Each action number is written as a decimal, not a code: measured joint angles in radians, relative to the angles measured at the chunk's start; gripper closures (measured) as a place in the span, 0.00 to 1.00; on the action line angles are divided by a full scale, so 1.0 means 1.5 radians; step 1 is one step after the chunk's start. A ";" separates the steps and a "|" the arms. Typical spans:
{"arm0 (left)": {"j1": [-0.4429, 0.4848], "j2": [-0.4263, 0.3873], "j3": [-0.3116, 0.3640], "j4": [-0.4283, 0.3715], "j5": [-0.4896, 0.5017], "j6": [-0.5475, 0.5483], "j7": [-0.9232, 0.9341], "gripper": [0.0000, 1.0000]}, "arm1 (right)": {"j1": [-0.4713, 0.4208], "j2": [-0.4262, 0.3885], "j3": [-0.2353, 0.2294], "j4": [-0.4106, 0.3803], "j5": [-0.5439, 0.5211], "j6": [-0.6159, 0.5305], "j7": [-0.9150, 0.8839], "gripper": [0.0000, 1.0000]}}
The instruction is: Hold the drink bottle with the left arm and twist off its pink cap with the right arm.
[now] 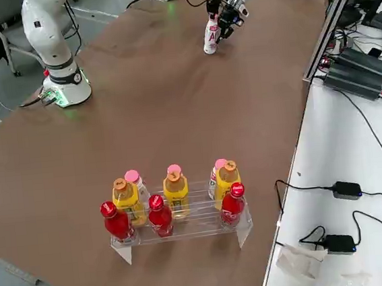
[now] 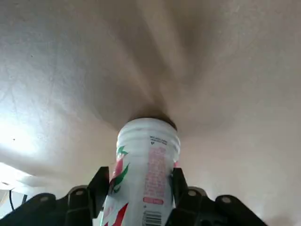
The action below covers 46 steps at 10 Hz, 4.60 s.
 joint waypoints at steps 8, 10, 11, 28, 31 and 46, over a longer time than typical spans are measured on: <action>0.000 0.000 0.002 0.000 0.001 -0.003 -0.002 0.40 | 0.010 -0.001 0.002 0.001 -0.026 0.002 -0.224 0.57; 0.000 0.000 0.002 0.001 0.001 -0.003 -0.003 0.40 | 0.010 -0.001 0.002 0.001 -0.028 0.002 -0.272 0.57; 0.000 0.000 0.002 0.001 0.001 -0.003 -0.004 0.40 | 0.010 -0.001 0.002 0.001 -0.028 0.002 -0.291 0.57; 0.000 0.001 0.002 0.002 0.001 -0.003 -0.008 0.40 | -0.010 -0.046 -0.007 0.010 -0.037 -0.030 -0.324 0.57; 0.000 0.001 0.002 0.002 0.002 -0.004 -0.008 0.39 | -0.085 -0.074 -0.010 -0.045 -0.038 -0.046 -0.353 0.56; 0.022 0.011 0.018 0.000 0.070 -0.039 -0.012 0.00 | -0.210 -0.111 -0.001 -0.383 -0.038 0.214 -0.456 0.53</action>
